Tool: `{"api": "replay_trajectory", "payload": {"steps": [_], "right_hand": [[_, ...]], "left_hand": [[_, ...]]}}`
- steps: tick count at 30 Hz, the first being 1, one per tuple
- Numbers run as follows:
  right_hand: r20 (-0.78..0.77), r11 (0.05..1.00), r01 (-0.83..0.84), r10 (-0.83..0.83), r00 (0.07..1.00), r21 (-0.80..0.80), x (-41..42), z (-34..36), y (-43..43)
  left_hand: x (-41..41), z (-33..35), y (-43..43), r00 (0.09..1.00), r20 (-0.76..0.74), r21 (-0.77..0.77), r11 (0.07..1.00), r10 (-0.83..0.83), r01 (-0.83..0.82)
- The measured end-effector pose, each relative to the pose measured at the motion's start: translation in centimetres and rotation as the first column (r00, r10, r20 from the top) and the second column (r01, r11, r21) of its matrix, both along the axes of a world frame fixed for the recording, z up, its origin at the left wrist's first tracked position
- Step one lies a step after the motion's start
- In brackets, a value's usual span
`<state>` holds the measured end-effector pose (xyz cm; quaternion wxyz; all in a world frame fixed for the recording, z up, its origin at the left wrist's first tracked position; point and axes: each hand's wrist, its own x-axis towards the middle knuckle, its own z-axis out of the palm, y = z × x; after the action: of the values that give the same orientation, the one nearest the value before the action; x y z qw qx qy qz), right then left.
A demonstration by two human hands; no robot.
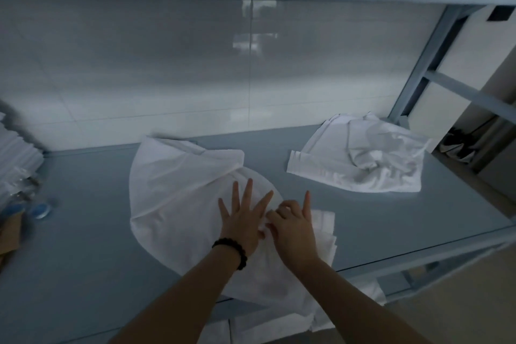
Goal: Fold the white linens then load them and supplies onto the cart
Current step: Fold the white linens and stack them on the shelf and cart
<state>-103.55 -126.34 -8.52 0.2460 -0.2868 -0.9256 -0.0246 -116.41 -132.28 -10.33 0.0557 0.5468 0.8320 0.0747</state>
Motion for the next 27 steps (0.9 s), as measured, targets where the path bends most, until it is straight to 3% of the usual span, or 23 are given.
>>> {"api": "replay_trajectory", "payload": {"steps": [5, 8, 11, 14, 16, 19, 23, 27], "right_hand": [[0.091, 0.992, -0.117, 0.112, 0.989, 0.049, 0.1, 2.3, -2.4], [0.196, 0.999, 0.014, -0.021, 0.980, 0.037, 0.4, 4.2, -2.3], [0.246, 0.985, 0.117, -0.083, 0.966, -0.125, 1.7, 5.3, -1.3], [0.171, 0.941, 0.082, -0.026, 0.985, -0.328, 3.0, 4.3, -1.0], [0.241, 0.919, 0.052, 0.048, 0.969, -0.390, 3.0, 2.9, -1.5], [0.339, 0.890, -0.026, 0.200, 0.919, -0.455, 1.9, 0.6, -2.3], [0.341, 0.782, -0.160, 0.433, 0.835, -0.602, 0.1, -1.3, -2.6], [0.508, 0.863, -0.184, 0.436, 0.743, -0.470, -2.2, -3.5, -2.6]], "left_hand": [[-1.7, 1.0, -1.9, 0.988, -0.152, 0.100, 0.994, -0.034, 0.049], [-2.0, 1.9, -4.6, 0.980, -0.195, 0.214, 0.977, 0.045, -0.003], [-2.9, 2.9, -7.2, 0.967, -0.207, 0.425, 0.904, 0.145, -0.045], [-4.1, 3.8, -9.8, 0.932, -0.257, 0.578, 0.813, 0.257, -0.065], [-4.8, 4.2, -12.1, 0.908, -0.288, 0.634, 0.771, 0.303, -0.056], [-5.2, 4.1, -15.8, 0.883, -0.297, 0.665, 0.742, 0.364, -0.083], [-4.8, 3.7, -20.1, 0.857, -0.268, 0.629, 0.753, 0.440, -0.191], [-4.6, 3.4, -23.3, 0.838, -0.272, 0.565, 0.783, 0.473, -0.259]]}}
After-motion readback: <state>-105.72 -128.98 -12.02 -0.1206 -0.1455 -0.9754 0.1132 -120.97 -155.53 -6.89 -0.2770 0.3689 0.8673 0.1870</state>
